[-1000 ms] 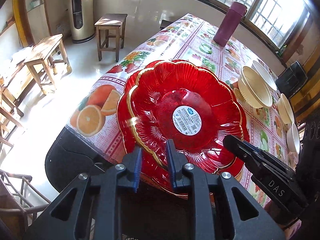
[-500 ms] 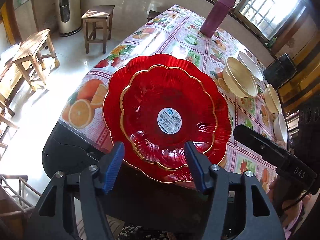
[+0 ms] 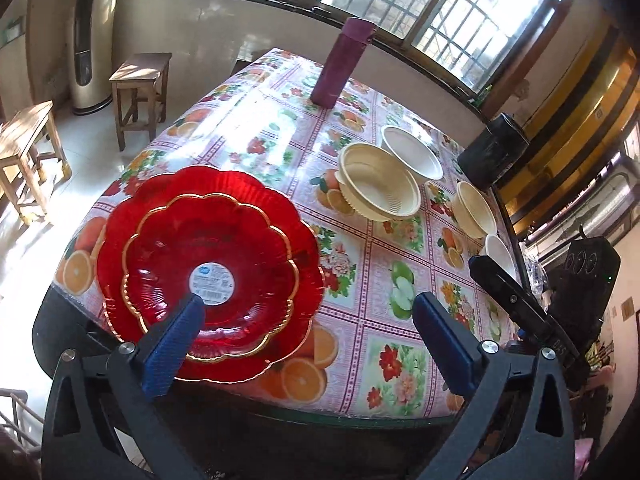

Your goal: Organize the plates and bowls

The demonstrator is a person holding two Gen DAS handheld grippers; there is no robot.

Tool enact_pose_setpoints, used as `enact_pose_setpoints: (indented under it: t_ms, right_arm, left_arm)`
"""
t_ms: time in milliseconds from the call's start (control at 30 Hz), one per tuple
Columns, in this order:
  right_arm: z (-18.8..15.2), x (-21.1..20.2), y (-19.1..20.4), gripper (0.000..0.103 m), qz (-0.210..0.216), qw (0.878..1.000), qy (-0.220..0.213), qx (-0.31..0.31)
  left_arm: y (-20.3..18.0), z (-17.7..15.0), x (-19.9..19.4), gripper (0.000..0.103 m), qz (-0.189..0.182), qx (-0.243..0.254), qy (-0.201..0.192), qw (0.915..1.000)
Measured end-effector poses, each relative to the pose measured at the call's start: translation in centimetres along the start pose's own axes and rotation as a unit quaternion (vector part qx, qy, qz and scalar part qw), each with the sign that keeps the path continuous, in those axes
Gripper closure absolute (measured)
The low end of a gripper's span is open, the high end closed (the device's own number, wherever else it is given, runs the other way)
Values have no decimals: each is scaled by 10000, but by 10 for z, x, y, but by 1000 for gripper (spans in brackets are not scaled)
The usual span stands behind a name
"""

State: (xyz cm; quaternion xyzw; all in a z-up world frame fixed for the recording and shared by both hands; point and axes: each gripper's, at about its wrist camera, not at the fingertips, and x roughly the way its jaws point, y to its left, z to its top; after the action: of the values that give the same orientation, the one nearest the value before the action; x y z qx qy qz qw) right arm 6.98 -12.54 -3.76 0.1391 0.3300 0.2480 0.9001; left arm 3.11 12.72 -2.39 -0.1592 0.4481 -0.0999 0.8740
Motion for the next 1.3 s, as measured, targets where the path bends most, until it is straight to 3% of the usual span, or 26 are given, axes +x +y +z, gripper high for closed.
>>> enact_pose_setpoints:
  t_ms: [300,400,500,600,700,767,800,833,867,933,1000,1033,1067,1100,1167,1200,1233,1267,1300]
  right_arm:
    - [1,-69,-89,0,-558,9913,-905,773]
    - [2,-107,-112,0,-1000,9797,-1449,958]
    - [7,-159,-114,0,-1369,9621,-2253,702]
    - [7,-220,-93,0,-1900,9268,-3238,100]
    - [-4,-281,-66,0,-2428,8634,-4382,-603]
    - [-22,-316,-61,0,-2199,8195,-5211,-926]
    - [-32,-332,-66,0,-1967,8012,-5596,-791]
    - [-38,-344,-73,0,-1758,7920,-5823,-535]
    - [-40,-354,-83,0,-1646,7902,-5900,-223]
    - [-37,-365,-106,0,-1705,7937,-5828,357]
    - [-27,-364,-134,0,-1753,8123,-5501,831]
    - [-21,-361,-150,0,-1783,8230,-5282,1085]
    - [-14,-356,-165,0,-1824,8324,-5059,1336]
    - [-9,-351,-179,0,-1857,8417,-4829,1548]
    - [3,-334,-205,0,-1793,8596,-4431,1802]
    - [9,-325,-216,0,-1803,8639,-4291,1924]
    - [14,-314,-225,0,-1816,8684,-4149,2019]
    - [21,-304,-235,0,-1812,8732,-4033,2049]
    - [26,-294,-243,0,-1878,8763,-3937,2046]
  left_arm:
    - [-101,-14,48,0,-138,1184,386,9921]
    - [-129,-22,58,0,-257,1471,439,9878]
    - [-154,-28,54,0,-305,1800,298,9828]
    - [-179,-28,37,0,-244,2174,-198,9756]
    - [-204,-25,10,0,-190,2514,-977,9627]
    - [-220,-23,-11,0,-208,2706,-1583,9494]
    - [-229,-23,-22,0,-202,2796,-1901,9409]
    - [-238,-23,-31,0,-178,2896,-2234,9305]
    - [-248,-25,-40,0,-127,3014,-2593,9175]
    - [-269,-30,-56,0,48,3326,-3320,8827]
    - [-293,-37,-65,0,390,3744,-3916,8396]
    - [-304,-42,-67,0,572,3980,-4215,8128]
    - [-315,-50,-67,0,756,4229,-4560,7794]
    - [-323,-59,-64,0,954,4482,-4916,7405]
    - [-341,-77,-48,0,1421,5023,-5479,6537]
    - [-348,-83,-36,0,1618,5275,-5599,6181]
    - [-356,-86,-25,0,1788,5411,-5653,5964]
    - [-363,-86,-16,0,1926,5436,-5653,5898]
    - [-370,-83,-7,0,1994,5438,-5582,5941]
